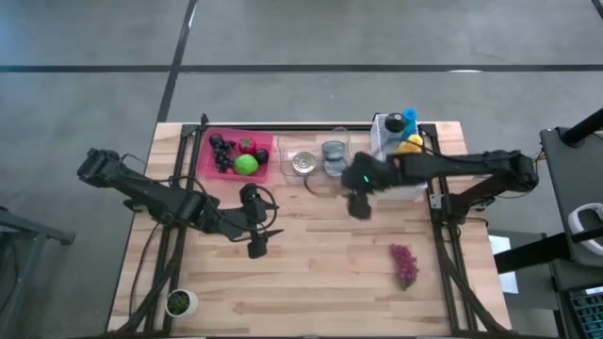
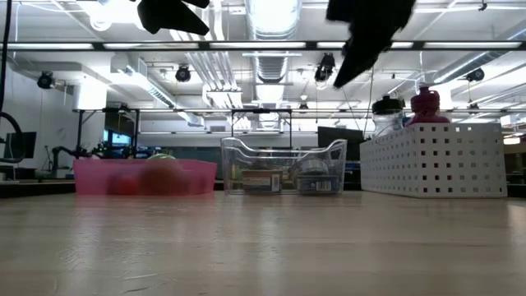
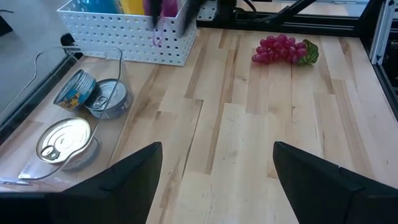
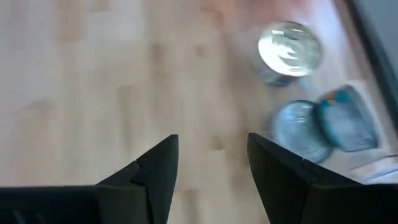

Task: Pick & Place Food Item
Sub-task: Put the grapes into the pink bin

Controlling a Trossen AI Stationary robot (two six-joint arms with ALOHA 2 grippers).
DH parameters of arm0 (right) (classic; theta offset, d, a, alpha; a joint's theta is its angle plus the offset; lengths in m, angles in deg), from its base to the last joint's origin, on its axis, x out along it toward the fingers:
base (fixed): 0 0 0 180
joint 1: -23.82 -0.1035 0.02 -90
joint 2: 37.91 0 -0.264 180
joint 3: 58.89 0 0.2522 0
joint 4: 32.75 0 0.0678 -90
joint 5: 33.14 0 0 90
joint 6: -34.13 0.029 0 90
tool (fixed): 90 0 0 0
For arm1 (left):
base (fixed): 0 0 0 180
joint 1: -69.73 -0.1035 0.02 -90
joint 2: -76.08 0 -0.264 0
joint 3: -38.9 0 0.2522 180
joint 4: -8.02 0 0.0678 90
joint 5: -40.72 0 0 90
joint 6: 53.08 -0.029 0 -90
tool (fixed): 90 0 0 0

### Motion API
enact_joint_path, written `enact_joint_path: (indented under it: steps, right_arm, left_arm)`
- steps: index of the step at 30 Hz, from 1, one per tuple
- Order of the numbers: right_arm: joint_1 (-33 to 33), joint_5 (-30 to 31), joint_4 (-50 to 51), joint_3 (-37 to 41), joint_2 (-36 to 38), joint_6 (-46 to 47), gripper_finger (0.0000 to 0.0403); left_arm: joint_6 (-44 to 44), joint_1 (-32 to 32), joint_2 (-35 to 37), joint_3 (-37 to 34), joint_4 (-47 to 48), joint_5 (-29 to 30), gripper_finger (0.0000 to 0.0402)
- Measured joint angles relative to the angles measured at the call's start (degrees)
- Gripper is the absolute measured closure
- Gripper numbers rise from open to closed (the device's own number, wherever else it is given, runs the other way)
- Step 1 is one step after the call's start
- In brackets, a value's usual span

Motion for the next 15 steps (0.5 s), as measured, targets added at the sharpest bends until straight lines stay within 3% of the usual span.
enact_joint_path:
  steps: [8, 15]
  right_arm:
    - [-18.2, 1.4, 5.6, 0.2, 3.1, 8.2, 0.0227]
    - [-27.4, 1.6, 16.6, 0.5, 2.7, 25.1, 0.0229]
  left_arm:
    - [0.0, 0.0, 0.0, 0.0, 0.0, 0.0, 0.0081]
    - [0.0, 0.0, 0.0, 0.0, 0.0, 0.0, 0.0078]
